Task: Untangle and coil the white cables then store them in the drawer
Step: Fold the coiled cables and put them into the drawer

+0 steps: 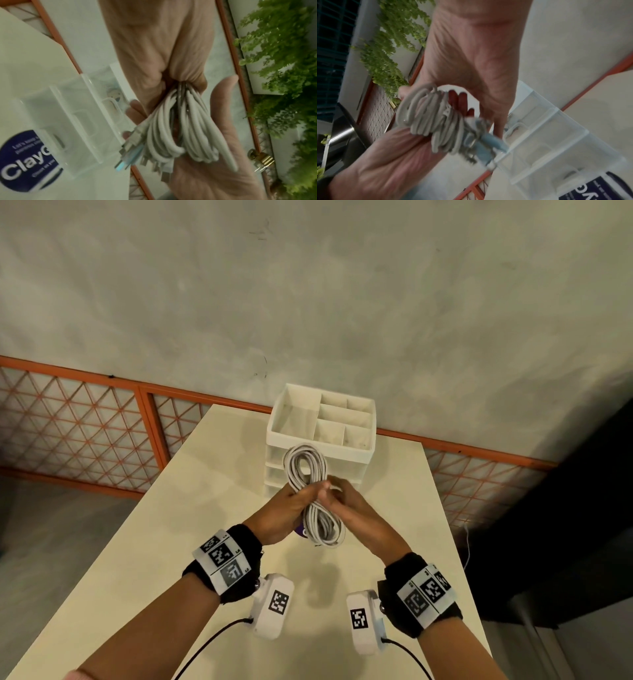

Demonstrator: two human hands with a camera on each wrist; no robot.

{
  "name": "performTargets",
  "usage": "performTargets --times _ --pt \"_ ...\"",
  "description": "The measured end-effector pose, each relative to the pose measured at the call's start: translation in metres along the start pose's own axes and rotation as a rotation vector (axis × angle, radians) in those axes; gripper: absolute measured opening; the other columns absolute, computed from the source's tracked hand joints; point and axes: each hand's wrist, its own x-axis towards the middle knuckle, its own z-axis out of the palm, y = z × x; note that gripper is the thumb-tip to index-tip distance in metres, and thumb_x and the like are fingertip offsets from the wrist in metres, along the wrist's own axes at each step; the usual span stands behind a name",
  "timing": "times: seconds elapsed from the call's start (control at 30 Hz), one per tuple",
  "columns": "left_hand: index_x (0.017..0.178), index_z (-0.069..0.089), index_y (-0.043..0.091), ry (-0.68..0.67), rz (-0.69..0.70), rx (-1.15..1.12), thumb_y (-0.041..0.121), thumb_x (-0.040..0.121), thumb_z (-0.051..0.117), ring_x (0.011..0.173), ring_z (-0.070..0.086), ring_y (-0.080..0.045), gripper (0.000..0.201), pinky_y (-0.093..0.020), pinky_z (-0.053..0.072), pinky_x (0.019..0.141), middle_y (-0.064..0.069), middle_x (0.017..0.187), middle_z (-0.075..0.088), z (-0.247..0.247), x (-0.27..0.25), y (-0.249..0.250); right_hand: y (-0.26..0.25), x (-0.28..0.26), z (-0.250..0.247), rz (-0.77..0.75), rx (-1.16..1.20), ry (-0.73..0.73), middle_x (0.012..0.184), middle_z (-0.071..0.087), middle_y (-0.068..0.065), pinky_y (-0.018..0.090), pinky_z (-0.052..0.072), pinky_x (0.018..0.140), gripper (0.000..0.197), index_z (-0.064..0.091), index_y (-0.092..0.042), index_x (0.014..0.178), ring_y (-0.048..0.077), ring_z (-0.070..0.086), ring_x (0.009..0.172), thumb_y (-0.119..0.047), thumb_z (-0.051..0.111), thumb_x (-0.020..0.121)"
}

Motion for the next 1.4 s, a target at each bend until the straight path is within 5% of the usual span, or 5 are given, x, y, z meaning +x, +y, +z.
performTargets --times 0.2,0.3,0.77,1.03,1.4 --pt "0.099 0.058 -0.005 -0.041 0.002 0.018 0.032 0.092 0.054 0.065 0.055 -0.028 0.037 -0.027 0.044 0.048 -0.013 0.081 0.061 0.004 0.002 0.009 -0.013 0.001 -0.003 0.075 0.046 -0.347 0.107 0.069 0.009 0.035 0.046 0.103 0.033 0.062 -0.02 0.111 0.019 0.065 0.107 -0.024 0.069 0.078" --pt "0.103 0.059 -0.001 -0.032 0.021 0.046 0.039 0.083 0.065 0.08 0.056 -0.051 0.045 -0.045 0.049 0.069 -0.023 0.09 0.063 -0.001 0.003 0.008 -0.014 -0.001 0.001 0.11 0.024 -0.383 0.083 0.07 0.003 0.024 0.052 0.081 0.016 0.067 -0.015 0.093 0.011 0.067 0.082 -0.018 0.067 0.077" --pt "0.115 0.062 0.015 -0.006 -0.102 -0.294 0.001 0.081 0.061 0.111 0.062 -0.023 0.037 -0.039 0.051 0.093 -0.01 0.119 0.067 -0.009 0.003 -0.015 0.018 -0.002 0.025 0.219 -0.042 -0.167 0.05 0.055 -0.001 0.038 0.044 0.068 0.009 0.057 -0.01 0.065 0.015 0.052 0.052 -0.016 0.063 0.063" --pt "0.067 0.056 0.017 0.24 -0.237 -0.642 0.05 0.077 0.066 0.053 0.052 -0.012 0.035 -0.027 0.051 0.061 0.003 0.055 0.052 0.0 0.016 0.005 0.014 0.0 0.019 0.166 -0.239 -0.226 0.058 0.056 -0.002 0.025 0.042 0.062 0.019 0.056 -0.017 0.064 0.01 0.053 0.054 -0.016 0.07 0.077" --pt "0.058 0.05 0.018 0.408 -0.372 -0.656 0.032 0.081 0.067 0.043 0.05 -0.009 0.032 -0.022 0.045 0.054 0.005 0.047 0.05 0.007 0.017 -0.009 0.022 -0.001 0.011 0.173 -0.625 -0.203 0.067 0.049 0.002 0.031 0.038 0.061 0.021 0.046 -0.017 0.066 0.019 0.049 0.063 -0.027 0.063 0.073"
